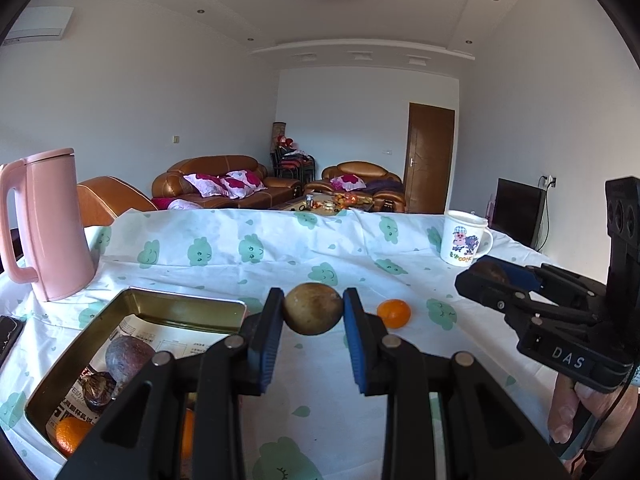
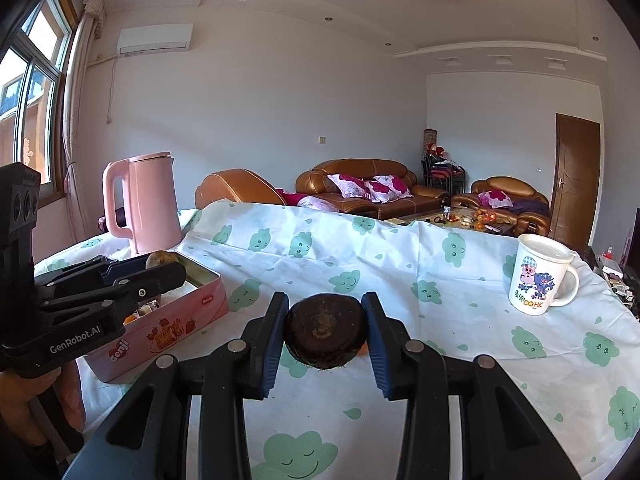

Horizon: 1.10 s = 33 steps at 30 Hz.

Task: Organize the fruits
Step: 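Lift both fruits and carry them toward the tin, then lower both fruits into the tin and open both tools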

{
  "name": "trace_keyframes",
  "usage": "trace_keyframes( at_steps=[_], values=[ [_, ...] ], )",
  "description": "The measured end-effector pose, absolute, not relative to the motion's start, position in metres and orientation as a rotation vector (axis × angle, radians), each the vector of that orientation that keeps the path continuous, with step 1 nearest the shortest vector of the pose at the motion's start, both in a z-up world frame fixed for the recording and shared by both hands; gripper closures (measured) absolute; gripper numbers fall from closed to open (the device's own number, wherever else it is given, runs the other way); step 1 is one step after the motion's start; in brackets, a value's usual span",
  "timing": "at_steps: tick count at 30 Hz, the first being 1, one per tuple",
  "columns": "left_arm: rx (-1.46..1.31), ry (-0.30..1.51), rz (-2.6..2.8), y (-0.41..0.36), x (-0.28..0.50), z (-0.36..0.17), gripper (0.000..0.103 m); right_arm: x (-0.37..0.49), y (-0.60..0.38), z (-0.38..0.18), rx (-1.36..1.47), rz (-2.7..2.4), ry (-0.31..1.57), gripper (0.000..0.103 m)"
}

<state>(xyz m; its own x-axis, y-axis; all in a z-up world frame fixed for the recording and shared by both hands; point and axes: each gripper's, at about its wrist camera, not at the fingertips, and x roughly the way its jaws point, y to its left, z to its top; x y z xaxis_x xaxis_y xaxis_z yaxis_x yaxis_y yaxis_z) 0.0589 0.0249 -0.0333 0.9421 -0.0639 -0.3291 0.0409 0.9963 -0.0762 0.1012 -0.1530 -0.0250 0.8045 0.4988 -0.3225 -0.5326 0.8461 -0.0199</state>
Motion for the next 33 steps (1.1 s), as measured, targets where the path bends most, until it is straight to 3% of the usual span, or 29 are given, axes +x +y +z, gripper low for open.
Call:
trace_keyframes(
  at_steps=[33],
  values=[
    [-0.098, 0.389, 0.069, 0.099, 0.031, -0.028, 0.072, 0.089, -0.056, 0.01, -0.119, 0.773, 0.335, 0.063]
  ],
)
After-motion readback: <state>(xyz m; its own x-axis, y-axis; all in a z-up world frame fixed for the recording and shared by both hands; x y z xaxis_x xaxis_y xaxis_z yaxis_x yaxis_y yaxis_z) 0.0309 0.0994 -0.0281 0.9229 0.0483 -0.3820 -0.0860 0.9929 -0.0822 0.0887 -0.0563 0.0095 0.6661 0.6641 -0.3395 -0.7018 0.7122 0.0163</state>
